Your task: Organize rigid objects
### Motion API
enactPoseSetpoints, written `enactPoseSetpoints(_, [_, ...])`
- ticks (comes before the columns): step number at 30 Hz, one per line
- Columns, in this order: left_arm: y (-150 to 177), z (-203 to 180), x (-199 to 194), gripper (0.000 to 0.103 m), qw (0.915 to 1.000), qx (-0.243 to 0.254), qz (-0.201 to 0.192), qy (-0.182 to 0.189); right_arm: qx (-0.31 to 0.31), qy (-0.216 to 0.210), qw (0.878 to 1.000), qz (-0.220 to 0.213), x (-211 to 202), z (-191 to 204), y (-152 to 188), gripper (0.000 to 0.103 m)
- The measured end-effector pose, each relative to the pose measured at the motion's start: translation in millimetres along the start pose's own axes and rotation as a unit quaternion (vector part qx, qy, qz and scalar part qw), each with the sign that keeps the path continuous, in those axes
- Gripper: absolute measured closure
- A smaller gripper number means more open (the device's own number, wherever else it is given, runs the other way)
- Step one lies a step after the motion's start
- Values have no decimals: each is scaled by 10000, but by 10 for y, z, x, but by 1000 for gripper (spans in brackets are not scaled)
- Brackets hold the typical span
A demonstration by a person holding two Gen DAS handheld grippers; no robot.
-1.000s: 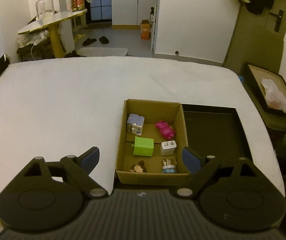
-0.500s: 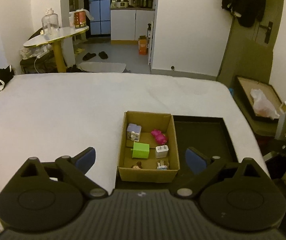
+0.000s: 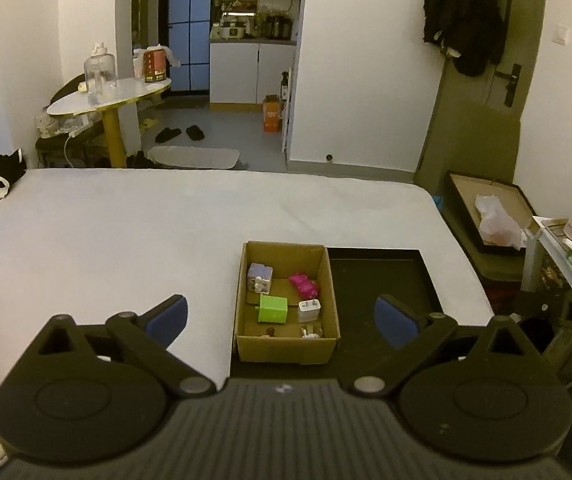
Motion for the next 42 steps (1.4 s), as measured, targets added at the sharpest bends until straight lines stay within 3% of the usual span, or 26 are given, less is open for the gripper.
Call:
enactPoseSetpoints(13, [251, -167, -167, 3, 9995, 271, 128, 139, -250, 294, 9992, -122, -349, -31, 218, 0])
enactPoseSetpoints(42, [403, -127, -51, 3, 9983, 148, 534, 172, -353, 117, 9993, 85, -275, 30, 365, 0])
Point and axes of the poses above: each gripper's, at about its wrist camera, not at the fingertips, and x roughly the way its jaws point, z to its left, y to its underside, the point moved 3 cm from there along x, roughly the way its jaws point, and after that the axes turned 8 degrees about y, right-handed, at the moved point
